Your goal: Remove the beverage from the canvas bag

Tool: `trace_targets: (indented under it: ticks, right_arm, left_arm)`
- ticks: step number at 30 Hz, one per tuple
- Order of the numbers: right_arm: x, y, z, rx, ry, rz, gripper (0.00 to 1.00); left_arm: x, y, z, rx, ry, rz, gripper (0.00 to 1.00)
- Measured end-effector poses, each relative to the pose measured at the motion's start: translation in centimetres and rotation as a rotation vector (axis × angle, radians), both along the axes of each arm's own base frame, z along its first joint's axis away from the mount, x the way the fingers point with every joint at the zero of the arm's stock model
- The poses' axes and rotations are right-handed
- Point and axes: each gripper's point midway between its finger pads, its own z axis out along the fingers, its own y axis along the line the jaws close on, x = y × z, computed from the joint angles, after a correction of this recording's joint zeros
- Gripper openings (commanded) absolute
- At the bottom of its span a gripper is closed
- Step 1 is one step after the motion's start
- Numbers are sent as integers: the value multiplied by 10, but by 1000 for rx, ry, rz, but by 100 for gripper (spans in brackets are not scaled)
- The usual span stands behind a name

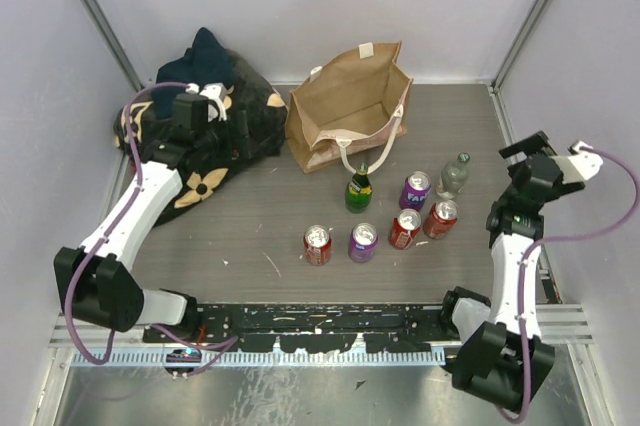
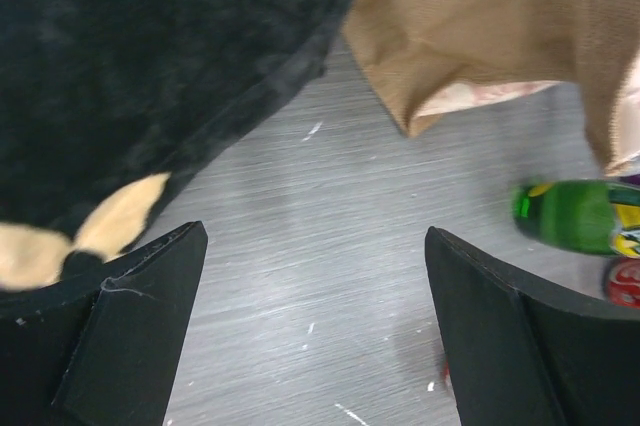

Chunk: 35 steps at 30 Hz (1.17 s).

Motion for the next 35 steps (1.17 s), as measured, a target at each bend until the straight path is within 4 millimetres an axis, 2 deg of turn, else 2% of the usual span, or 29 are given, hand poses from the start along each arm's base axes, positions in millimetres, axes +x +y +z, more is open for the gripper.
trace_targets:
  ticks: [2, 5, 9, 13, 19, 29, 35]
  right_arm:
    - [-15, -10, -4, 32, -32, -55, 100]
    - [-27, -10, -7, 56, -79, -84, 100]
    - [-33, -8, -8, 70, -109, -100, 100]
    - [-36, -9, -11, 77, -114, -112, 100]
    - [-37, -9, -12, 78, -114, -118, 100]
    - [-37, -10, -12, 78, -114, -121, 100]
    - [-37, -10, -12, 78, -113, -121, 100]
  left_arm:
    - [-3, 14, 2, 38, -1, 45, 98]
    - [-9, 27, 10, 83, -22, 87, 98]
    - [-22, 44, 18, 130, -52, 136, 98]
    - [-34, 56, 15, 160, -54, 171, 98]
    - [-44, 64, 5, 184, -36, 197, 98]
    - [-52, 73, 15, 188, -79, 233, 98]
    - [-54, 76, 11, 199, -71, 243, 98]
